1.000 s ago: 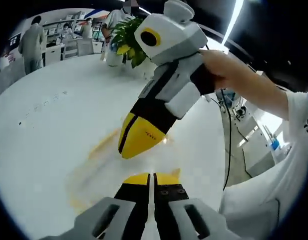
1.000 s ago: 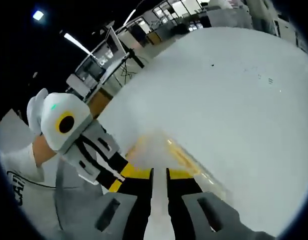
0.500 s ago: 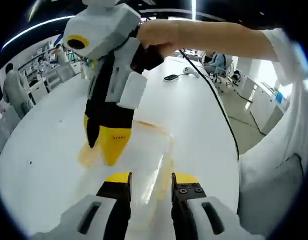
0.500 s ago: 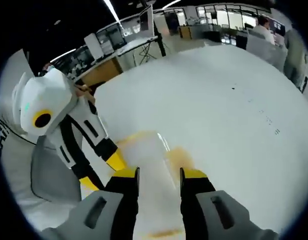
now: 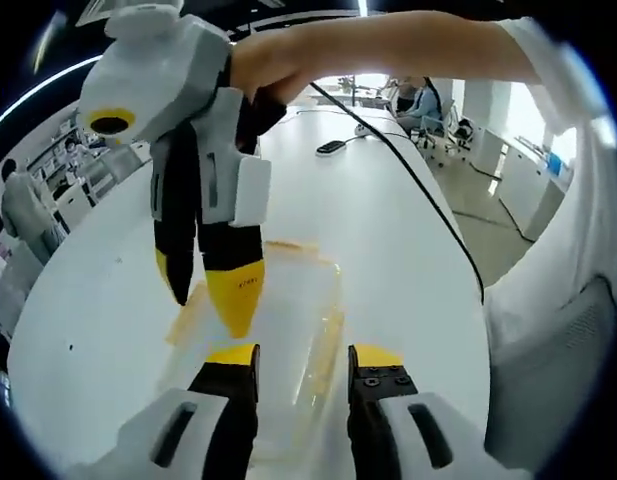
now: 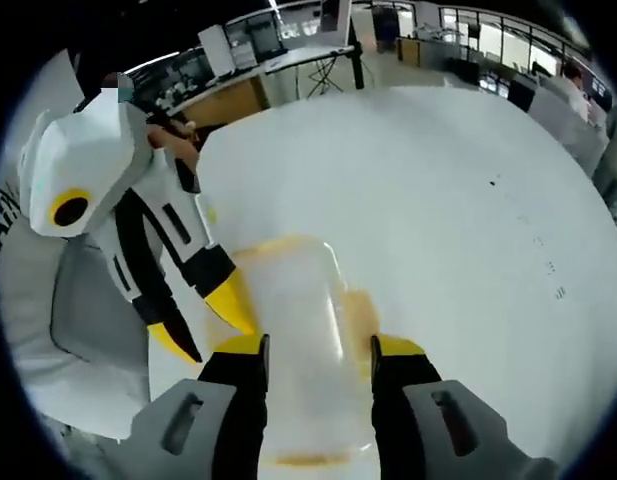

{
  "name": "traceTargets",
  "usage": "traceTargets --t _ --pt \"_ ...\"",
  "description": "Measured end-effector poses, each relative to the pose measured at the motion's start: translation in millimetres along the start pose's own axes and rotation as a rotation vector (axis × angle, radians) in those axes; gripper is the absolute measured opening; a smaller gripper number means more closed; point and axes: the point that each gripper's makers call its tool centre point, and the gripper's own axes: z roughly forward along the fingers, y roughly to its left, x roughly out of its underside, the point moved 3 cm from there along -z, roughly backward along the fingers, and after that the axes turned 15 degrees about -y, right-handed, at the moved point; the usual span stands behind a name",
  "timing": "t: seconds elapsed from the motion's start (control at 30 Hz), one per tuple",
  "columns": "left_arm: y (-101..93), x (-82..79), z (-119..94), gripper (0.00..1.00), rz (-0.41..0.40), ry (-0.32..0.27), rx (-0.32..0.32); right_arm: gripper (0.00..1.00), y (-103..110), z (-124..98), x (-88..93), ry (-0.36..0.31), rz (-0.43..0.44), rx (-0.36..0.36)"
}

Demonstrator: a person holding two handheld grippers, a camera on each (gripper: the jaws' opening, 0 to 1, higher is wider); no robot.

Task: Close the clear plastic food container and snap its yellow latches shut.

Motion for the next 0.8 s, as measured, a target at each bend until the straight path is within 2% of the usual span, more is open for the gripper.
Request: traceTargets --t 0.2,0.33,0.47,0.63,0.8 --pt "-4.6 2.4 3.2 0.35 0.177 0.014 0.026 0.38 -3.8 4.7 2.4 0.027 0.01 -0.006" --pt "-3.5 4.0 2.9 0.34 0.206 0.02 0.024 0.37 -3.6 5.7 1.3 0.03 0.005 -0.012" --pt "2.8 3.6 3.6 0.26 0.257 0.023 -0.006 0.37 -3.1 6.3 0.9 0.041 -0.002 -0.015" --pt "1.0 3.8 5.2 0.27 0.279 0.025 0.001 0.37 -2.8 6.9 1.1 0.054 -0.005 -0.016" --pt "-0.9 3.4 7.4 0.26 0.325 0.076 -0.008 0.36 -3.2 8.5 0.7 0.074 0.004 -0.019"
